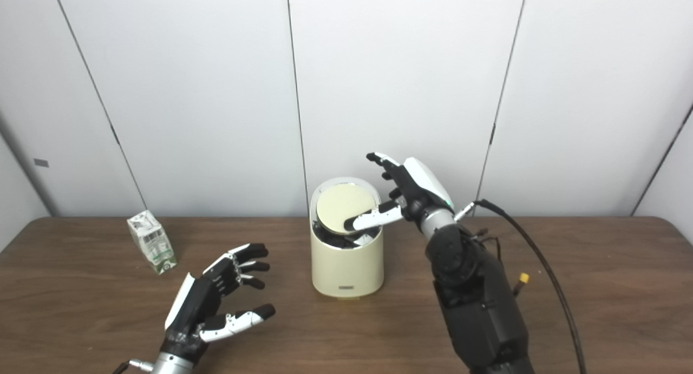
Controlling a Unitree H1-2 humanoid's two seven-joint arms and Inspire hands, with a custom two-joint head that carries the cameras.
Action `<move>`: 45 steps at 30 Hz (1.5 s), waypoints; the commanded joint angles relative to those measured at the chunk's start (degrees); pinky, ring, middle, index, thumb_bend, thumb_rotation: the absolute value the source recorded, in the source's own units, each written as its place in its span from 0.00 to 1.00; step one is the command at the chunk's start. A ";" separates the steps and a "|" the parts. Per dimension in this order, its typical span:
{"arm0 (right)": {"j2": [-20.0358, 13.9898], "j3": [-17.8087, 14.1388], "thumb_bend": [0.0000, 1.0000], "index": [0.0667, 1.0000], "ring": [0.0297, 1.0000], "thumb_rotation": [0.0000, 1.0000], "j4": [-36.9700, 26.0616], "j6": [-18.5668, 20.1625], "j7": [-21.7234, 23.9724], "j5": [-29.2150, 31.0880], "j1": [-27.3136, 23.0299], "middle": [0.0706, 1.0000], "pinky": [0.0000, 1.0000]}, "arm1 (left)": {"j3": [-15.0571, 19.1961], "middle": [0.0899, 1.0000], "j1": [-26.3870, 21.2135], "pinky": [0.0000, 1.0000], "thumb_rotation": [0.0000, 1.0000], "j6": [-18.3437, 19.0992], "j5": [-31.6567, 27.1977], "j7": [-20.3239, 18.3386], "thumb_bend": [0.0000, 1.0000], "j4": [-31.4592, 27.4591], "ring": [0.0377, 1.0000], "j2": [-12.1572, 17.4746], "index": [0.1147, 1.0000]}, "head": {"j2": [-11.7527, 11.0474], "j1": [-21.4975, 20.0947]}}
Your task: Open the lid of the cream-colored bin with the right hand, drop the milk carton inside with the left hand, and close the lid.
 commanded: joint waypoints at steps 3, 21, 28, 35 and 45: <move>-2.21 0.31 0.79 0.85 0.80 0.23 -4.47 -4.61 -3.74 3.06 -3.96 0.86 0.64 | -0.15 0.79 -1.39 0.61 0.12 -1.74 -0.06 0.46 0.74 0.28 0.73 0.07 0.80 | -0.01 0.22; -11.38 -2.08 0.83 0.84 0.79 0.26 -13.00 -8.71 -5.79 10.48 6.83 0.85 0.66 | -0.20 0.78 -1.29 0.61 0.12 -1.99 -0.42 0.28 0.74 0.21 0.73 0.31 0.80 | 0.02 0.09; -10.41 -3.88 0.88 0.87 0.82 0.23 -8.66 -17.42 -6.96 19.91 12.69 0.90 0.73 | -0.17 0.78 -1.18 0.61 0.11 -1.82 -0.64 0.28 0.74 -0.18 0.72 0.24 0.80 | 0.04 0.29; -9.68 -3.94 0.88 0.89 0.83 0.27 -3.43 -25.70 -8.66 23.61 16.93 0.90 0.75 | -0.14 0.78 -1.17 0.61 0.12 -1.65 -0.19 0.50 0.74 -0.41 0.73 0.26 0.79 | 0.03 0.61; -8.12 -4.21 0.88 0.90 0.83 0.22 -3.18 -25.89 -10.00 24.44 21.50 0.89 0.74 | -0.80 0.77 -0.85 0.60 0.11 -1.97 0.63 0.56 0.73 -0.92 0.73 -0.26 0.79 | -1.75 8.91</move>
